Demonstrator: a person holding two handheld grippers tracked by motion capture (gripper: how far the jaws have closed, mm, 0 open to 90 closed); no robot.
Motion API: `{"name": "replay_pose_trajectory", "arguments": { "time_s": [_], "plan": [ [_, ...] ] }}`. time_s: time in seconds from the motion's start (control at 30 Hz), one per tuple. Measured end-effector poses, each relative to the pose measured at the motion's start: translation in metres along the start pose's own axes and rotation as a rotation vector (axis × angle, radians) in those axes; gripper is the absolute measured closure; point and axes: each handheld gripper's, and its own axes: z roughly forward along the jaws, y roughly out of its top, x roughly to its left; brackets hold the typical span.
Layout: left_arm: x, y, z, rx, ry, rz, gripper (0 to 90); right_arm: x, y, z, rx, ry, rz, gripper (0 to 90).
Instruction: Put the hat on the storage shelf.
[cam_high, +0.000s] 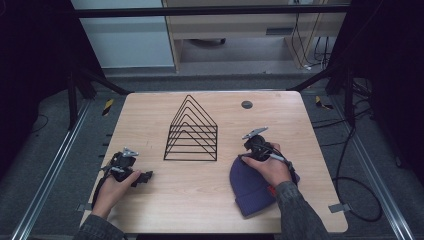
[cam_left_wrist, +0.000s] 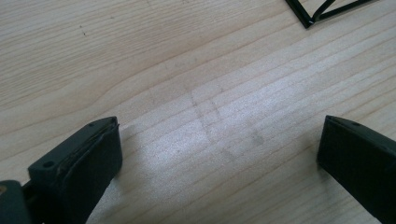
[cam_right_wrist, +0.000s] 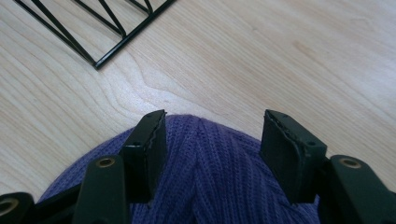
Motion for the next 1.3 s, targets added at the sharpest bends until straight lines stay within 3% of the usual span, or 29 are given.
{"name": "replay_pose_trajectory", "arguments": {
  "time_s": [0.3,0.7,0.73,0.87,1.1,1.13,1.2,1.3],
  "plan": [
    [0.000,0.000,0.000,-0.002,-0.002,0.002,0.0,0.000,-0.005,0.018,0.067,0.017,0.019,39.2],
    [-0.001,0.000,0.000,-0.001,-0.003,0.004,0.0,0.000,-0.005,0.019,0.110,0.025,-0.028,66.5],
    [-0.001,0.000,0.000,-0.001,-0.003,0.004,0.0,0.001,-0.004,0.019,0.112,0.030,-0.027,72.4],
    [-0.001,0.000,0.000,-0.001,-0.004,0.005,0.0,0.000,-0.004,0.018,0.108,0.039,-0.016,76.1],
    [0.000,0.000,0.000,-0.001,-0.007,0.008,0.0,-0.006,-0.001,-0.001,0.013,0.059,0.014,80.5],
    [0.000,0.000,0.000,-0.001,-0.008,0.009,0.0,-0.007,0.001,-0.012,-0.026,0.059,0.020,80.6],
    [0.000,0.000,0.000,-0.001,-0.008,0.009,0.0,-0.007,0.002,-0.016,-0.042,0.061,0.024,80.6],
    [0.000,0.000,0.000,-0.002,-0.008,0.010,0.0,-0.008,0.007,-0.036,-0.109,0.056,0.025,80.7]
  ]
}}
